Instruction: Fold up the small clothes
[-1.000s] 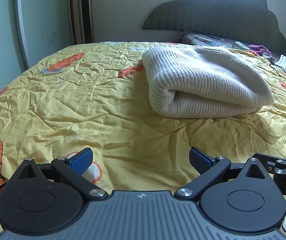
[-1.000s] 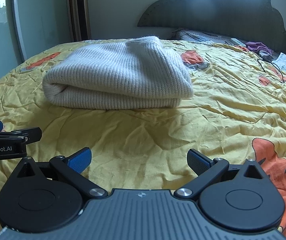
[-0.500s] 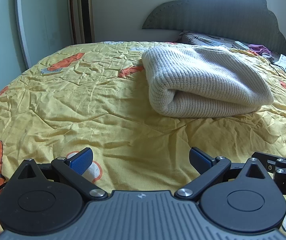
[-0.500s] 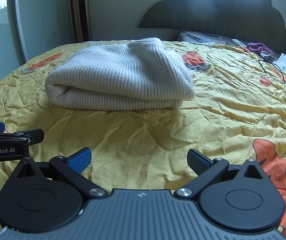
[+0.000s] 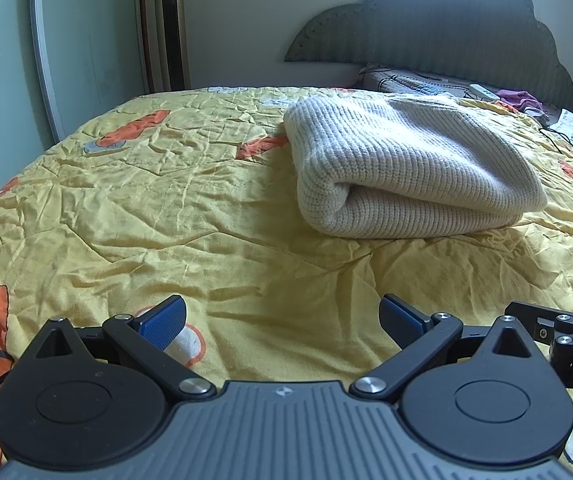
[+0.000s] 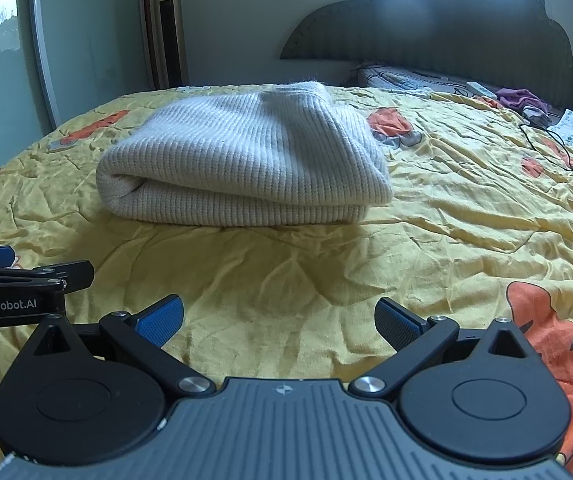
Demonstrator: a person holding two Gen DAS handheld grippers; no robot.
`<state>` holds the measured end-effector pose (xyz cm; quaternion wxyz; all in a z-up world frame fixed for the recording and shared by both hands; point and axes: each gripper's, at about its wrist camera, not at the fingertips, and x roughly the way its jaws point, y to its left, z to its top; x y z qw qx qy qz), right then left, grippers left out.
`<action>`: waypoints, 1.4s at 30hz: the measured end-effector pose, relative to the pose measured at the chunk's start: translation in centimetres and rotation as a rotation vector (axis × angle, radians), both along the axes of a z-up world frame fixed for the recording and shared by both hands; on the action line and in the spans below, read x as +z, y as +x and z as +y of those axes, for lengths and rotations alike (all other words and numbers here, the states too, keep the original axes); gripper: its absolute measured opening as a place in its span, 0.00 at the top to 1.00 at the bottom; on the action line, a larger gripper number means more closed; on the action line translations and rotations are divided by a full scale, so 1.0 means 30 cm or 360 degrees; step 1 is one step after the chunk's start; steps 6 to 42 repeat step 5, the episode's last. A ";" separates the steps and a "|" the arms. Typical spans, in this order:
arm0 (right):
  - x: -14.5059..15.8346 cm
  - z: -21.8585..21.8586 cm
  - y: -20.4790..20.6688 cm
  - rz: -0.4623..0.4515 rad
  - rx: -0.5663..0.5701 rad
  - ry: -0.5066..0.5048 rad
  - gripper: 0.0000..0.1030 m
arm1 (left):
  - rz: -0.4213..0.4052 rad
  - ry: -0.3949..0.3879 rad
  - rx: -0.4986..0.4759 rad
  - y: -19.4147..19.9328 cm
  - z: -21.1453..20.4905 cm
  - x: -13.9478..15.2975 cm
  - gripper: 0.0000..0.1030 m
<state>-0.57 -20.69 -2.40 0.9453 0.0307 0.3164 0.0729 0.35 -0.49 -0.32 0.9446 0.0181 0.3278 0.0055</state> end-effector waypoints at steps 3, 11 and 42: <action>-0.005 -0.004 0.004 0.0006 -0.0002 0.0004 0.00 | -0.0001 0.0007 -0.0011 0.000 -0.003 -0.001 0.00; -0.010 -0.005 0.008 0.0011 -0.0003 0.0008 0.00 | 0.0009 -0.0011 -0.0015 0.002 0.003 -0.002 0.00; -0.010 -0.005 0.008 0.0011 -0.0003 0.0008 0.00 | 0.0009 -0.0011 -0.0015 0.002 0.003 -0.002 0.00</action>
